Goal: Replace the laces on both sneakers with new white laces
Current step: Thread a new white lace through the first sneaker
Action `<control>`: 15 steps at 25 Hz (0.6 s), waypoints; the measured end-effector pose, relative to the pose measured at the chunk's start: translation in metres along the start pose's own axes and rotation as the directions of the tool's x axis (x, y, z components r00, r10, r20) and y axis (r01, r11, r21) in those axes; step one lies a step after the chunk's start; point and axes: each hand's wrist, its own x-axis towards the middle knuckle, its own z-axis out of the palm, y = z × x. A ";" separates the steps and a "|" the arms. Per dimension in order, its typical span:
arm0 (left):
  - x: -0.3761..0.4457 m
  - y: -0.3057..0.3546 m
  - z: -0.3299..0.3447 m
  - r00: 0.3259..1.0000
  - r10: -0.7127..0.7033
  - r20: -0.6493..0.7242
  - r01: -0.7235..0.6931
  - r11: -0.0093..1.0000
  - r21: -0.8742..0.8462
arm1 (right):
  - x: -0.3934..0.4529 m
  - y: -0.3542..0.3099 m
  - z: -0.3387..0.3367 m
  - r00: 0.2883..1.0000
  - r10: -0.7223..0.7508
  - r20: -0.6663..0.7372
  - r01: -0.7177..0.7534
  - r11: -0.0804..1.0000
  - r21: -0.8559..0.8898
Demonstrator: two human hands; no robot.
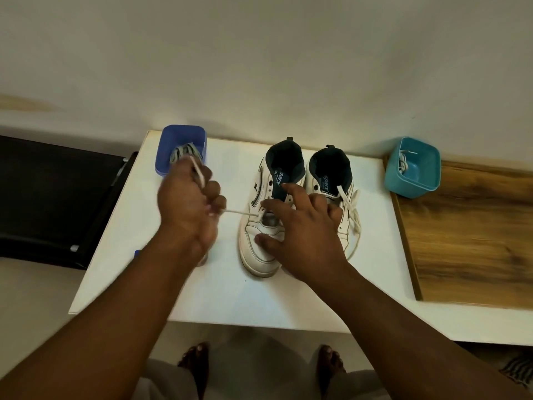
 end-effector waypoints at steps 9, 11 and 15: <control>0.008 -0.043 -0.034 0.839 -0.048 0.541 -0.539 -0.195 0.819 | -0.001 0.000 0.001 1.000 -0.013 0.003 0.013 1.000 -0.015; 0.014 -0.040 -0.032 0.851 -0.053 0.523 -0.522 -0.201 0.829 | -0.001 0.000 0.001 1.000 -0.007 0.001 0.007 1.000 -0.013; 0.003 -0.019 -0.027 0.862 0.087 0.500 -0.477 -0.196 0.857 | 0.001 0.000 0.000 1.000 -0.010 0.014 0.010 1.000 -0.014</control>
